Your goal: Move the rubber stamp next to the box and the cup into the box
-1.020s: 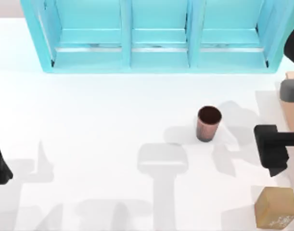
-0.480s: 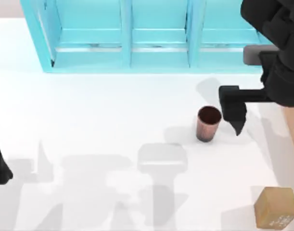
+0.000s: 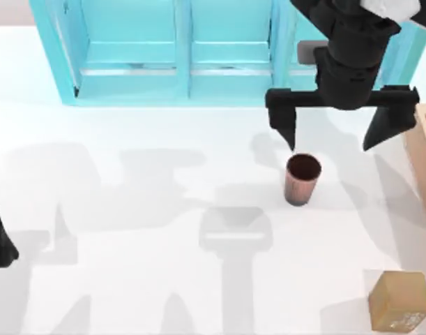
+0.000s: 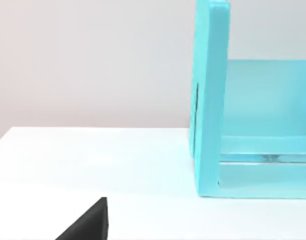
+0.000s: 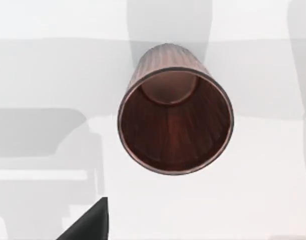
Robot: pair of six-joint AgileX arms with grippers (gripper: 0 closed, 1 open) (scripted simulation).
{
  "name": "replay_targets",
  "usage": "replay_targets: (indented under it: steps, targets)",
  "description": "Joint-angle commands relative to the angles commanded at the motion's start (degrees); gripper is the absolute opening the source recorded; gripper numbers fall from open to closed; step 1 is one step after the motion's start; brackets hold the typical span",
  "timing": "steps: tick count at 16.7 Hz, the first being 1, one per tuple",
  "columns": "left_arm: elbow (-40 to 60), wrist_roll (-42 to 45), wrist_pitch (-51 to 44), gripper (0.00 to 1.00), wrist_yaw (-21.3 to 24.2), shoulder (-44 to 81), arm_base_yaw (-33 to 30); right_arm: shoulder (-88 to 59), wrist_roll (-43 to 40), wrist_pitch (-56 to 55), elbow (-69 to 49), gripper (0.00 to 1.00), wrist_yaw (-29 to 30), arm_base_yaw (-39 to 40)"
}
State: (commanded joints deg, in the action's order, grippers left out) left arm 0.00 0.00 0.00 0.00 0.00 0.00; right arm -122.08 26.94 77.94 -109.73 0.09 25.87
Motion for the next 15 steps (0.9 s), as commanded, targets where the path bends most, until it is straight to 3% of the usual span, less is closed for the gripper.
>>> replay_targets:
  steps: [7, 15]
  targets:
    - [0.0, 0.0, 0.0, 1.0, 0.0, 0.0, 0.0, -0.7, 0.0, -1.0, 0.2, 1.0, 0.0, 0.1]
    - [0.0, 0.0, 0.0, 1.0, 0.0, 0.0, 0.0, -2.9, 0.0, -15.4, 12.3, 1.0, 0.0, 0.0]
